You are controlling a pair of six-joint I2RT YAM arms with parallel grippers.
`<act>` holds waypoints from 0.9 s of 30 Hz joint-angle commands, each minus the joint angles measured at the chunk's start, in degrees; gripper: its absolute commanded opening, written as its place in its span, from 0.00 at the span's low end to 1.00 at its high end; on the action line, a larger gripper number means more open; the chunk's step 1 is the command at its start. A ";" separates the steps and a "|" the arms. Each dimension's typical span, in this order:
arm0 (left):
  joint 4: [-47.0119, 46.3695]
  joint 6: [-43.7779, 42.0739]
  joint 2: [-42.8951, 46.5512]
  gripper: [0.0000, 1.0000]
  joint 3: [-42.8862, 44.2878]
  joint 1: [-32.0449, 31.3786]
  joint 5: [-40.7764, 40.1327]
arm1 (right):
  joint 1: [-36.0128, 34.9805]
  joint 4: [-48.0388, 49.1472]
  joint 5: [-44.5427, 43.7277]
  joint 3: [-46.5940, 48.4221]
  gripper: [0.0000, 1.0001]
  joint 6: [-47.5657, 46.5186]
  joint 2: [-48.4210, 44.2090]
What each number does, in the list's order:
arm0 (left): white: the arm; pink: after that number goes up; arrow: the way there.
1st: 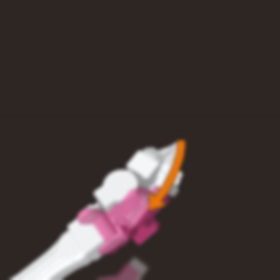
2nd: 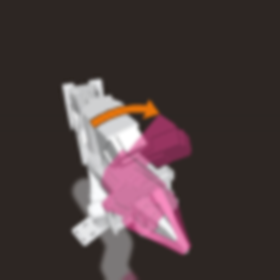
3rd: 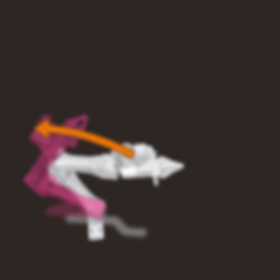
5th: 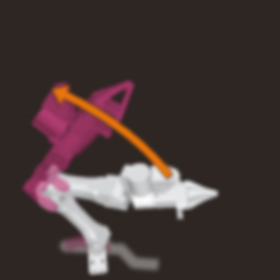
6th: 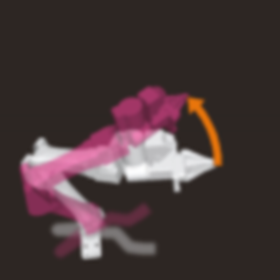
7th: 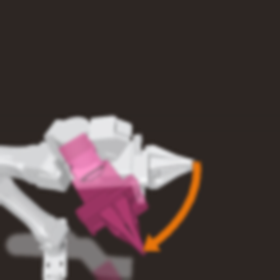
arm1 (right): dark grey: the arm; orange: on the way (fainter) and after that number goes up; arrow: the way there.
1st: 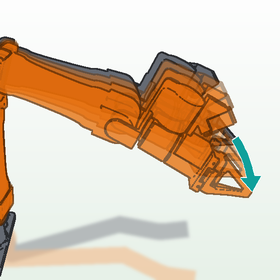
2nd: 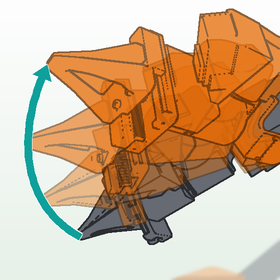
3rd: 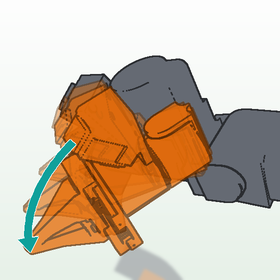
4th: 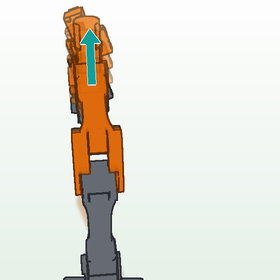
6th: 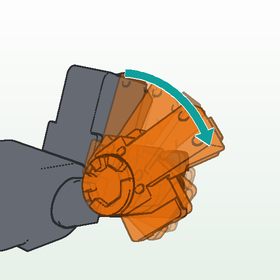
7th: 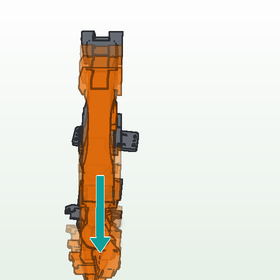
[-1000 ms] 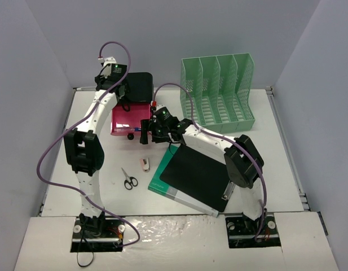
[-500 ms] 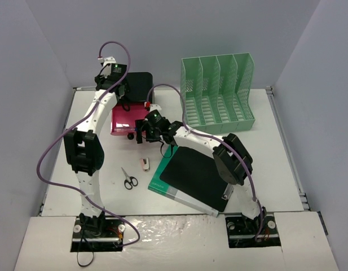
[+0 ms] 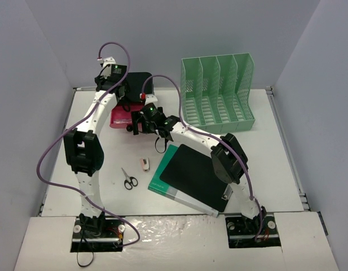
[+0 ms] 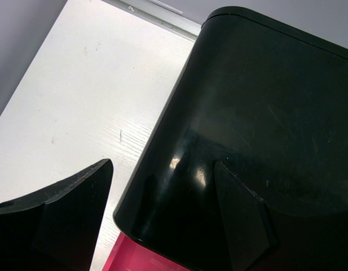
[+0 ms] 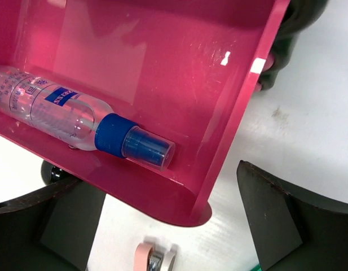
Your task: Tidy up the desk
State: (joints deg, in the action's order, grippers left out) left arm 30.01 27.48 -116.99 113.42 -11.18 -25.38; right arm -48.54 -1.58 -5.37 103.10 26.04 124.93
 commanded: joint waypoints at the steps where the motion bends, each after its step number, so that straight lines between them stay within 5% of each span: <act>1: 3.96 -0.50 1.98 0.70 -1.36 0.37 0.78 | 1.43 4.62 -6.14 5.18 0.92 -1.26 0.32; 27: 5.84 -1.03 2.99 0.70 -1.10 0.37 0.95 | 5.56 8.22 -10.35 19.24 0.95 -2.49 11.48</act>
State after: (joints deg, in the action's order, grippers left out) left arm 30.11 27.51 -116.33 112.66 -11.18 -25.28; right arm -43.51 0.60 -12.99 118.86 23.88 137.15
